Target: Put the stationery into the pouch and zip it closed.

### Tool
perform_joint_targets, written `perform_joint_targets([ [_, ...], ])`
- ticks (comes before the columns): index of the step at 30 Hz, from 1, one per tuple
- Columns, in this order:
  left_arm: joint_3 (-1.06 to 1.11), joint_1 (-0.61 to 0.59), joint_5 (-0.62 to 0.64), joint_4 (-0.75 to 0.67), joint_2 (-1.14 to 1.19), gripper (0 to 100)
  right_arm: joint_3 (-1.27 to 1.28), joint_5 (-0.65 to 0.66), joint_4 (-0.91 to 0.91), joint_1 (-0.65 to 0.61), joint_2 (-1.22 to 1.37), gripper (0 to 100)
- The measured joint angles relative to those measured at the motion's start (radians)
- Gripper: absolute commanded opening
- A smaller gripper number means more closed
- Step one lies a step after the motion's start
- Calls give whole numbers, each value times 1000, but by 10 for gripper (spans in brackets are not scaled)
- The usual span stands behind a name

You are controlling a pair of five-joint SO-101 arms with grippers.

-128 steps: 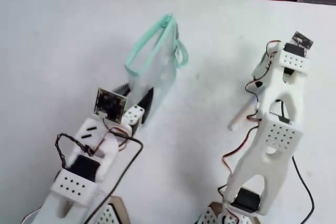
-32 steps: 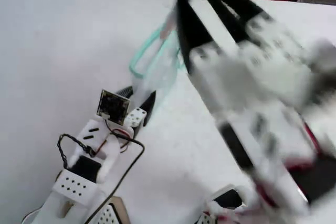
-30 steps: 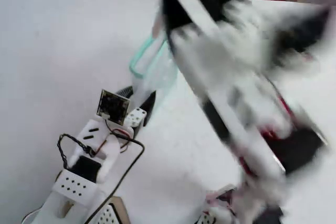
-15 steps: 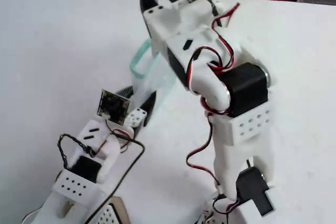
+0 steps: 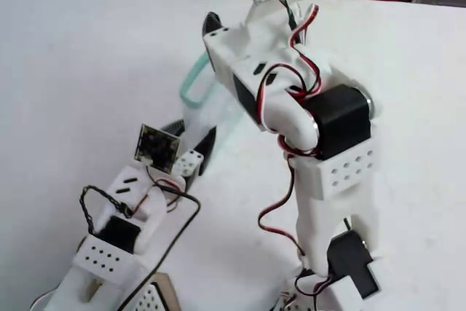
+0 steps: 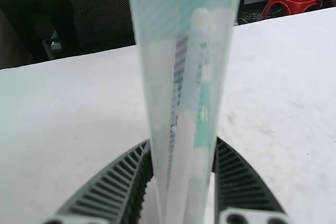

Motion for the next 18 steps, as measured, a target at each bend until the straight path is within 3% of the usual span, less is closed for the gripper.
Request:
perform_joint_targets([
  [9,0,0,0,0,0,180,0,-3,2,11,0,315],
  [14,0,0,0,0,0,179,0,-26,2,110,11,315],
  [18,0,0,0,0,0,177,0,-137,15,210,68,315],
])
